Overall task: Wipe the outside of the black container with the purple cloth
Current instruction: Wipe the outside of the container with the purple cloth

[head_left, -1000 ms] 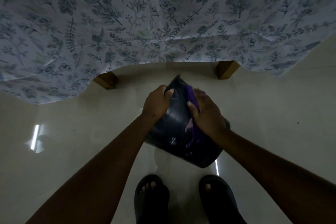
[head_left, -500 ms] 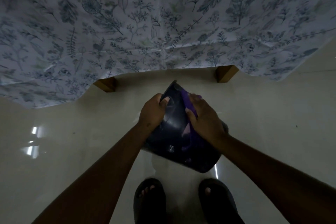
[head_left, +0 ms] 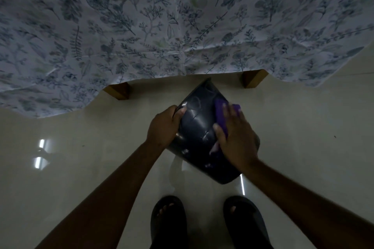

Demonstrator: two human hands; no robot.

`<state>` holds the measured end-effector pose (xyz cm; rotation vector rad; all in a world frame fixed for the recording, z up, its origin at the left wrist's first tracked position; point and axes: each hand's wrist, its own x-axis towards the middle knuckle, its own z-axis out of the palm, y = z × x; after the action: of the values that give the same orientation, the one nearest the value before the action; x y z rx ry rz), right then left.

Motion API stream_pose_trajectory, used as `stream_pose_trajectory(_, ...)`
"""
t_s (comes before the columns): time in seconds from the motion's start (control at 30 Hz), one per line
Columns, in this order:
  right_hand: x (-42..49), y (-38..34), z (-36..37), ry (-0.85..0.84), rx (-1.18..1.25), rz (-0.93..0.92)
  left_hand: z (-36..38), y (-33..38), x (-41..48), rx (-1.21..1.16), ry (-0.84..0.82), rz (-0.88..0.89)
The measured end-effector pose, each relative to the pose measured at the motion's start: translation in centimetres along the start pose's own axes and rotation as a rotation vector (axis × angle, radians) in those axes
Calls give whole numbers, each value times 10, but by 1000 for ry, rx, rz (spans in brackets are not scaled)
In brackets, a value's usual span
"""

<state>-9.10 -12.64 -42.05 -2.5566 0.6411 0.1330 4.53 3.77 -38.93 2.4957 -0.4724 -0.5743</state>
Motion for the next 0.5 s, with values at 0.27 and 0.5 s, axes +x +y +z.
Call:
stream_pose_trajectory(0.27, 5, 7, -3, -6, -99, -186, 2, 14, 11, -39, 108, 54)
stream_pose_trajectory(0.5, -22, -13, 9, -18, -143, -182, 1, 19, 7, -34, 97, -35)
